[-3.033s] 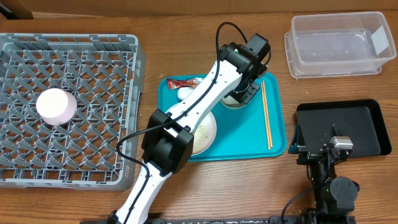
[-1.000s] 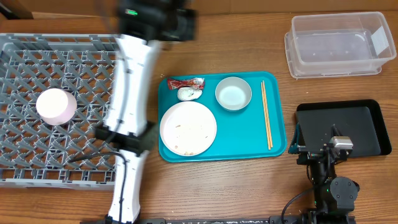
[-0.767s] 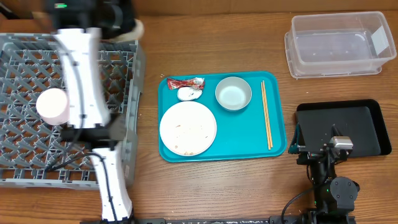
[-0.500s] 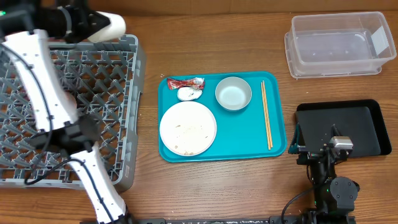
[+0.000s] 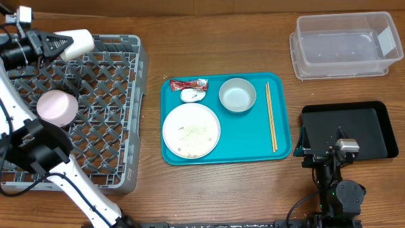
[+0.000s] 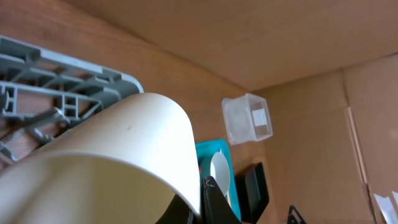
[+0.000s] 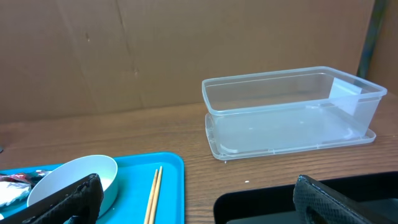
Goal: Sort waste into correct bins and load items into the dishwasher
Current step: 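Carry the white cup to the rack's back-left area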
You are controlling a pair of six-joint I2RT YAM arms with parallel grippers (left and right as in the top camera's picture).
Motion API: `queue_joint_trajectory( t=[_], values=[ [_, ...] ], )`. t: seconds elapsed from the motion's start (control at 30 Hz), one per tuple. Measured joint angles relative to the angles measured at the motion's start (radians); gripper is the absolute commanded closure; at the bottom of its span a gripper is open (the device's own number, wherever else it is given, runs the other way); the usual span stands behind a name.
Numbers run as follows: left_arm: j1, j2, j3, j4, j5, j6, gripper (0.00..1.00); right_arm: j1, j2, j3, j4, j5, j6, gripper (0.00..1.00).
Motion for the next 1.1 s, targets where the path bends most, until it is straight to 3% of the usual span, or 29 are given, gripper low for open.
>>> queue_joint_trajectory(
  t=[0.33, 0.73, 1.1],
  values=[
    [0.058, 0.0, -0.349, 0.38, 0.242, 0.069, 0.96, 0.0, 0.0, 0.0, 0.0, 0.0, -0.001, 0.0],
    [0.068, 0.0, -0.611, 0.819, 0.319, -0.056, 0.95, 0.0, 0.0, 0.0, 0.0, 0.0, 0.0, 0.0],
    [0.063, 0.0, -0.627, 0.922, 0.301, -0.13, 0.94, 0.0, 0.0, 0.0, 0.0, 0.0, -0.001, 0.0]
  ],
)
